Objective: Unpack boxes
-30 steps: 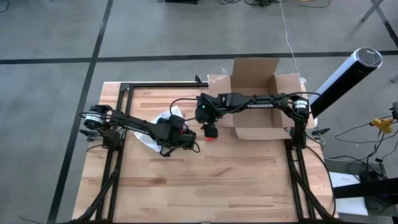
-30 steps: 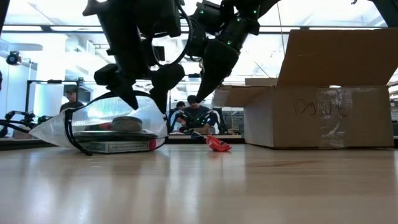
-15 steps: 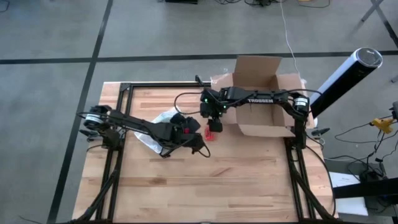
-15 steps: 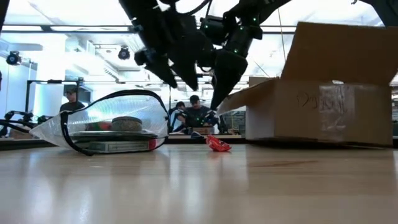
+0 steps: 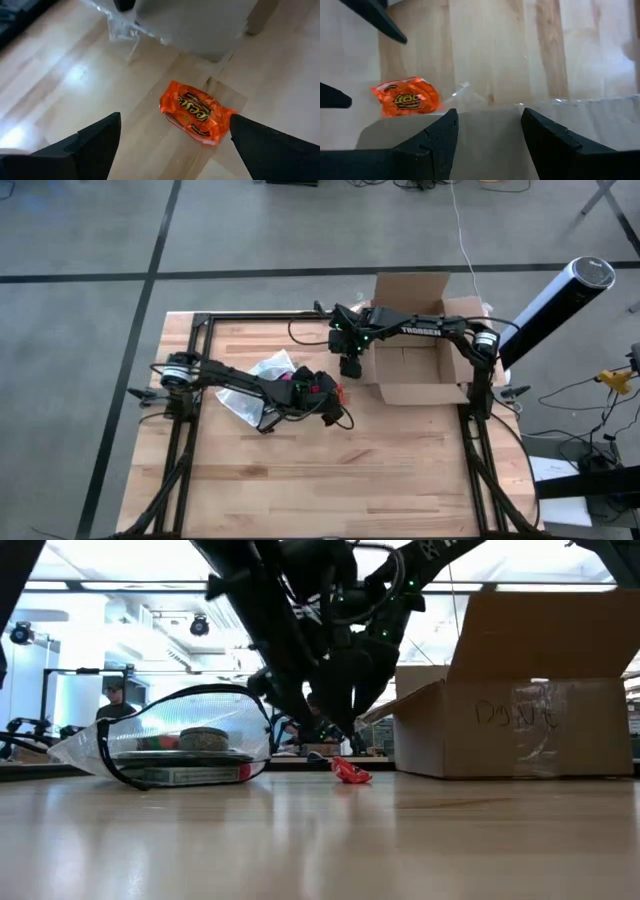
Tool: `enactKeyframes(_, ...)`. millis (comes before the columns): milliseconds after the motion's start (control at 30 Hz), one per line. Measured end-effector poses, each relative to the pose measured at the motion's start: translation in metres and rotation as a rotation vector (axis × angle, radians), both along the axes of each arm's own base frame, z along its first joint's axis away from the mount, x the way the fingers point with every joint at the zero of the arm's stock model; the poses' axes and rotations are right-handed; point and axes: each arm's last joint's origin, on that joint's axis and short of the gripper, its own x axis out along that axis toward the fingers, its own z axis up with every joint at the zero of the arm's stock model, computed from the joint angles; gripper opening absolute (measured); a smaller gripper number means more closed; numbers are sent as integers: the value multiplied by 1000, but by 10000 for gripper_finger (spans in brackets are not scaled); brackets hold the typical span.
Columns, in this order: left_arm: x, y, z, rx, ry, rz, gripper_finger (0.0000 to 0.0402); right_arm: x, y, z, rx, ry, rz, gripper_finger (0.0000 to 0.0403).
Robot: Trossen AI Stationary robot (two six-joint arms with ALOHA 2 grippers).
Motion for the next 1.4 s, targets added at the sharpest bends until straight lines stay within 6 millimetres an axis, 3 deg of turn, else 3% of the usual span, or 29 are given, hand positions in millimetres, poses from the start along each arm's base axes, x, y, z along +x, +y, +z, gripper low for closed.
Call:
enactKeyframes(133, 6, 13, -9, -49, -14, 9, 351, -1, 1, 0, 2, 9, 8, 199)
enactKeyframes(633, 11, 70, -8, -352, -146, 52, 351, -5, -1, -1, -1, 34, 34, 199)
enactKeyframes(1233, 8, 74, -11, -472, -117, 8, 349, -7, -6, 0, -2, 35, 24, 199)
enactKeyframes(1400, 7, 76, -11, -490, -116, 37, 297, -7, -6, 0, -2, 34, 24, 199)
